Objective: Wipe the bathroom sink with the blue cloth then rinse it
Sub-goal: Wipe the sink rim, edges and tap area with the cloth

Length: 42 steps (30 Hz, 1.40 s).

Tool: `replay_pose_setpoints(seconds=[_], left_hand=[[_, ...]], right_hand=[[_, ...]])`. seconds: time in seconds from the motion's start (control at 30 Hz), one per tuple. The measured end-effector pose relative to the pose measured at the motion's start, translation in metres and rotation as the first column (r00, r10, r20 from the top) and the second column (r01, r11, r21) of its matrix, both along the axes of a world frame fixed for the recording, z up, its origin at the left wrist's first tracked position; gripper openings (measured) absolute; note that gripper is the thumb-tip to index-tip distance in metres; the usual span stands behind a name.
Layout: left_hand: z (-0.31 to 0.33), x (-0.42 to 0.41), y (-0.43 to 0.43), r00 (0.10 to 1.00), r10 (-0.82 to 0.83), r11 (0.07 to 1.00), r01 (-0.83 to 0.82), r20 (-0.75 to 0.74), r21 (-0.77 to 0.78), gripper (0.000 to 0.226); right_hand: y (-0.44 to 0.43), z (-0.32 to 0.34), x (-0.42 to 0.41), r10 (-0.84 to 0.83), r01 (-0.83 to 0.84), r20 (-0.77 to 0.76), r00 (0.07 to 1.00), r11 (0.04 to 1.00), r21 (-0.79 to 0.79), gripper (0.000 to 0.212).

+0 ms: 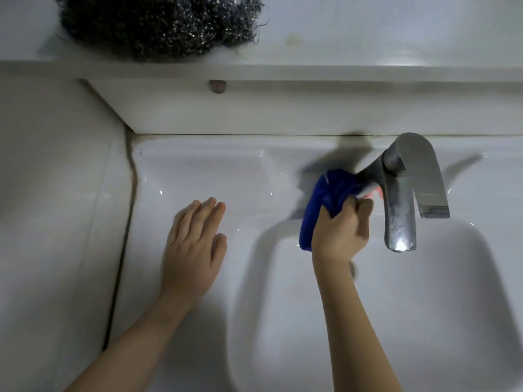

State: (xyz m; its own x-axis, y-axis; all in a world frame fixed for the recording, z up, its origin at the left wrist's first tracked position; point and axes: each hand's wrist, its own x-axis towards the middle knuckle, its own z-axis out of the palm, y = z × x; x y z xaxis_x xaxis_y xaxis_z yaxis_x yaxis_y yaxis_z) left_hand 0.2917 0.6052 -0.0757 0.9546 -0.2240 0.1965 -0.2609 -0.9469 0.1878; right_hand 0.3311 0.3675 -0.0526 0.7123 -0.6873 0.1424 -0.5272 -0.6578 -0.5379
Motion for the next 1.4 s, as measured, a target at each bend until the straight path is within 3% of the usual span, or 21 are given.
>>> replay_pose_setpoints(seconds=[0.07, 0.3, 0.43, 0.63, 0.7, 0.8, 0.93, 1.07, 1.1, 1.27, 1.4], left_hand=[[-0.001, 0.0, 0.0, 1.0, -0.001, 1.0, 0.001, -0.002, 0.0, 0.051], [0.0, 0.001, 0.0, 1.0, -0.002, 1.0, 0.003, 0.022, -0.026, 0.05], [0.003, 0.001, 0.0, 1.0, -0.007, 1.0, 0.007, 0.006, -0.027, 0.05], [0.002, -0.001, -0.002, 0.999, -0.012, 1.0, 0.012, -0.038, -0.004, 0.052], [0.001, 0.001, 0.0, 0.999, -0.017, 1.0, 0.017, -0.027, -0.004, 0.051], [0.0, 0.002, -0.001, 1.0, -0.009, 1.0, 0.009, -0.004, -0.017, 0.05], [0.001, 0.001, -0.001, 1.0, -0.008, 1.0, 0.007, -0.003, -0.027, 0.05], [0.002, 0.0, 0.0, 1.0, -0.01, 1.0, 0.01, -0.022, 0.001, 0.051], [0.002, 0.0, -0.001, 1.0, -0.01, 1.0, 0.01, -0.02, 0.0, 0.051], [0.0, 0.002, -0.001, 1.0, -0.007, 1.0, 0.007, -0.002, -0.028, 0.05], [0.0, 0.002, 0.001, 1.0, -0.014, 1.0, 0.013, -0.019, -0.026, 0.051]], right_hand=[[0.012, 0.002, -0.006, -0.075, 0.075, -0.013, 0.997, 0.996, 0.048, 0.013], [0.004, 0.003, 0.026, -0.053, 0.055, -0.066, 0.996, 0.998, 0.034, 0.028], [0.026, -0.001, -0.015, 0.122, -0.121, 0.002, 0.993, 0.99, 0.071, 0.016], [0.063, 0.004, 0.004, 0.389, -0.402, 0.106, 0.915, 0.902, 0.156, 0.013], [0.034, 0.005, 0.004, 0.356, -0.355, 0.019, 0.934, 0.925, 0.134, 0.014], [-0.015, 0.005, 0.006, 0.15, -0.147, -0.057, 0.987, 0.988, 0.054, 0.019], [0.01, 0.008, 0.016, 0.027, -0.02, -0.087, 0.996, 0.997, 0.08, 0.019], [0.046, 0.008, 0.022, 0.36, -0.36, 0.018, 0.933, 0.927, 0.108, 0.013], [0.037, 0.007, 0.022, 0.379, -0.377, 0.005, 0.926, 0.92, 0.103, 0.014], [-0.015, 0.0, 0.007, 0.068, -0.068, 0.012, 0.998, 0.998, 0.007, 0.019], [0.028, 0.013, 0.045, -0.165, 0.178, -0.081, 0.983, 0.963, 0.2, 0.025]])
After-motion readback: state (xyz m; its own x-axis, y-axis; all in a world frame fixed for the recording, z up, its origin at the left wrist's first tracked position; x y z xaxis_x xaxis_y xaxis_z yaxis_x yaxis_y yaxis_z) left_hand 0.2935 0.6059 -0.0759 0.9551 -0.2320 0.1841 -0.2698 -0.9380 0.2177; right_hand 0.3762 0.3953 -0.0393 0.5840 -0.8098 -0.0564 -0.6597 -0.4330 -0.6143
